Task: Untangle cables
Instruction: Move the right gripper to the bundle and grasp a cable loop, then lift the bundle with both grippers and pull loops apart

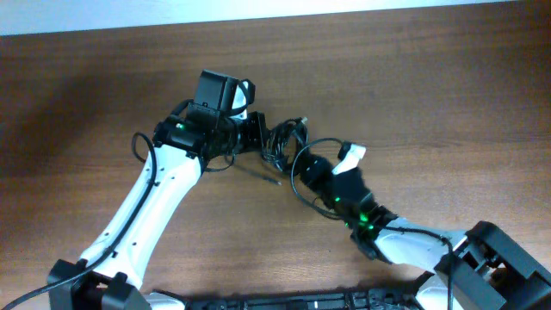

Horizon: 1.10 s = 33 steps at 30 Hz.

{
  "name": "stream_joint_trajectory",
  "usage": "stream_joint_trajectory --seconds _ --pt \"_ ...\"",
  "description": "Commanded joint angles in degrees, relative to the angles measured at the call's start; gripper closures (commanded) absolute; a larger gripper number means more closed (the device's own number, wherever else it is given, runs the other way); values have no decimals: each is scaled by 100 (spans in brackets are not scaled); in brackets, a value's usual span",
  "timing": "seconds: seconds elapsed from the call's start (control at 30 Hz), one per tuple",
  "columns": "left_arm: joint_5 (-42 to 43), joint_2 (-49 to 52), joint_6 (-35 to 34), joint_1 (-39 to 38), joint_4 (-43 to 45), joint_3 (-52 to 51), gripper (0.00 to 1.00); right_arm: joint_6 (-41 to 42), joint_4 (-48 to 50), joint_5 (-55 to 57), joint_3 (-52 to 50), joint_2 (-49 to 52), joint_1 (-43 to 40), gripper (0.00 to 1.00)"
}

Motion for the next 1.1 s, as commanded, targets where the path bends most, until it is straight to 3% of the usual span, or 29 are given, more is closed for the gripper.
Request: stream_joint_trajectory --seconds 0.0,0.03,0.07,0.1,0.17,0.2,0.33,0.43,0.53,0.77,0.9,0.97,1.07 --pt "-949 -131 1047 -35 -302 87 80 -2758 271 -1585 79 -225 -579 96" --pt "-1449 -131 1045 -35 -361 87 68 -2981 245 -1980 79 -271 -785 96" --pt "-1943 -131 1049 -17 -378 87 46 -3215 247 -2531 79 -291 -1029 96" --pt "-2144 -131 1067 13 -374 87 32 -3359 249 -2929 79 -291 -1200 96" --pt "-1921 -131 1816 90 -216 87 11 -3899 245 -4183 79 -289 -1792 96" --pt "-1558 -131 2177 129 -131 87 9 -4009 249 -4454 79 -289 -1947 96" --pt "507 -131 3718 468 81 87 12 -4625 247 -5587 79 -289 -2507 96" --pt "1969 -131 4688 874 136 87 13 -4625 249 -5702 79 -289 -2544 96" --pt "2870 -129 5482 1115 122 83 13 -4758 254 -5700 79 -289 -2544 96" --pt "3346 -129 5742 1067 -15 74 15 -5069 348 -6251 79 -286 -2540 96" --pt "2892 -118 5619 997 -450 55 16 -4183 387 -5143 79 -286 -2540 96" --pt "2542 -118 5346 997 -686 46 26 -3783 428 -4881 79 -289 -2540 96" --pt "2424 -118 4863 997 -780 15 29 -3746 433 -4835 79 -289 -2540 96"
